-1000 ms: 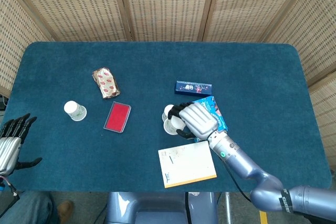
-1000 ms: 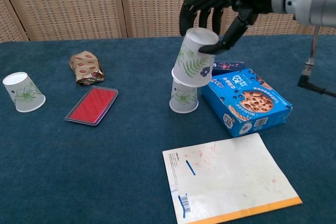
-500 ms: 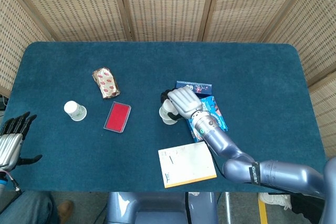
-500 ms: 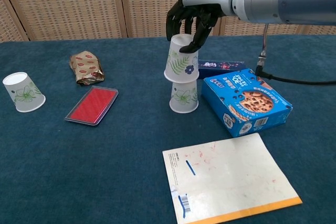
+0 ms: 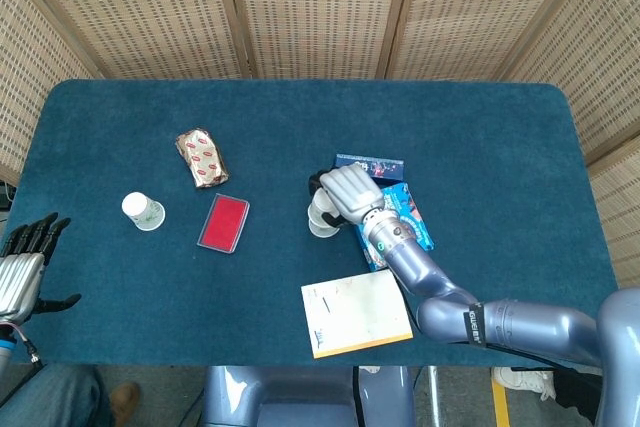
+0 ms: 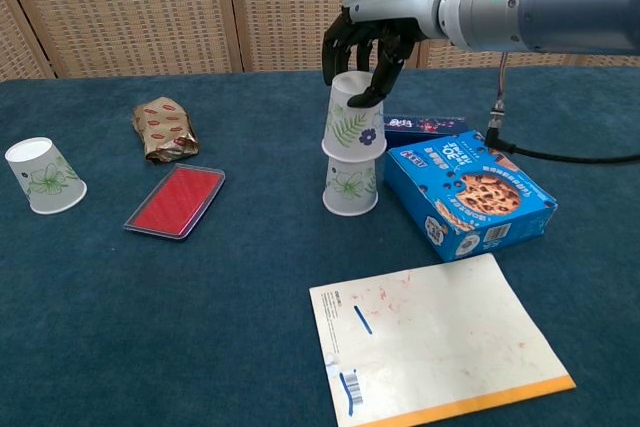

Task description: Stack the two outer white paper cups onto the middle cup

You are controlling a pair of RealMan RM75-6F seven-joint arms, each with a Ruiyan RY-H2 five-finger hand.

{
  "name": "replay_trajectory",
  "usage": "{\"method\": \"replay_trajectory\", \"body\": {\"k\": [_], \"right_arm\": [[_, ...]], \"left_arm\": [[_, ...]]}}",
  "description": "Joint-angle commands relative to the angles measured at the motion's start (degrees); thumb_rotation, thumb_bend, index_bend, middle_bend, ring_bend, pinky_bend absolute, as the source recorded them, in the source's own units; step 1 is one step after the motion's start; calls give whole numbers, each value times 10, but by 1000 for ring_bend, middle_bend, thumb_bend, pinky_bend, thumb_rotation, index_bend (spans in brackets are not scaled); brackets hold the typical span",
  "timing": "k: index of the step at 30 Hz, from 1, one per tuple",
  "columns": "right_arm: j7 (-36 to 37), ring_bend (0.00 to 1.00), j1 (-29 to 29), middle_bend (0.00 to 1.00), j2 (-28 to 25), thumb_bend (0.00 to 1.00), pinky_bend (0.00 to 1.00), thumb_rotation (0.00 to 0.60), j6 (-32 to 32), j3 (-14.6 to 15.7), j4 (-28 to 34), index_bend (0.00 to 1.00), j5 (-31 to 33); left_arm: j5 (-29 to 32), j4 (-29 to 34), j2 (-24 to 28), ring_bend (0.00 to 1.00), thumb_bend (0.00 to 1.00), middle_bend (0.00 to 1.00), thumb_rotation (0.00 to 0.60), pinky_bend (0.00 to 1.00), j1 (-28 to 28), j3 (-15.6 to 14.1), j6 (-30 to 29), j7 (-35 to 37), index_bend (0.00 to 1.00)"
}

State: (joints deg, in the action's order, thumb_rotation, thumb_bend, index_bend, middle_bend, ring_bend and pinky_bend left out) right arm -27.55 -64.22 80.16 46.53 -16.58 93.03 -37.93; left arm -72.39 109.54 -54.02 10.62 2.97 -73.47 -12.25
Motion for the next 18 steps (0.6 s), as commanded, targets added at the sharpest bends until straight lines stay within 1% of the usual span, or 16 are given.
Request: {"method": "replay_trajectory", "body": {"k": [1,3,4,5,6,7,8,9,10,11,15,18], "right_arm": [[2,420,-2,474,-1,560,468,600,2,4,0,426,4],[6,418,-3,465,-2,534,468,600,-1,8,1,418,8],[10,392,-3,430,-4,451,465,600,-8,9,3,378,11],[15,324,-4,340,-7,296,424,600,-17,11,6,274,15],[20,251,-5,251,-12,189,365,600,-28,13,10,190,23],[24,132,-7,123,-15,59,250,600,-33,13,13,76,27],[28,44,-7,31,-17,2,127,600,-34,12,16,8,25],[35,11,-6,3,-19,0,67,600,-32,10,19,0,15],[41,0,-3,0,-19,0,22,600,-28,8,22,0,4],[46,0,0,0,-21,0,3,600,-24,8,25,0,-8],[58,0,12,0,-36,0,0,600,-8,11,41,0,-44],[61,0,27,0,-53,0,0,600,8,20,50,0,-76]], "left_arm": [[-1,1,1,0,0,0,600,0,0,-1,-1,1,0],[-3,0,1,0,0,0,600,0,-1,-1,-3,1,0],[-4,1,1,0,0,0,600,0,-1,-2,-3,1,0],[-5,1,1,0,0,0,600,0,-1,-2,-4,2,0],[-5,1,1,0,0,0,600,0,-1,-2,-4,2,0],[-5,1,1,0,0,0,600,0,-1,-3,-4,2,0],[-5,1,1,0,0,0,600,0,-1,-3,-5,3,0],[-6,0,1,0,0,0,600,0,-2,-3,-5,4,0],[-6,0,1,0,0,0,600,0,-2,-4,-5,4,0],[-6,0,2,0,0,0,600,0,-1,-4,-5,4,0],[-8,0,1,0,0,0,600,0,-1,-5,-5,4,0],[-10,-2,-1,0,0,0,600,0,0,-5,-6,3,0]]}}
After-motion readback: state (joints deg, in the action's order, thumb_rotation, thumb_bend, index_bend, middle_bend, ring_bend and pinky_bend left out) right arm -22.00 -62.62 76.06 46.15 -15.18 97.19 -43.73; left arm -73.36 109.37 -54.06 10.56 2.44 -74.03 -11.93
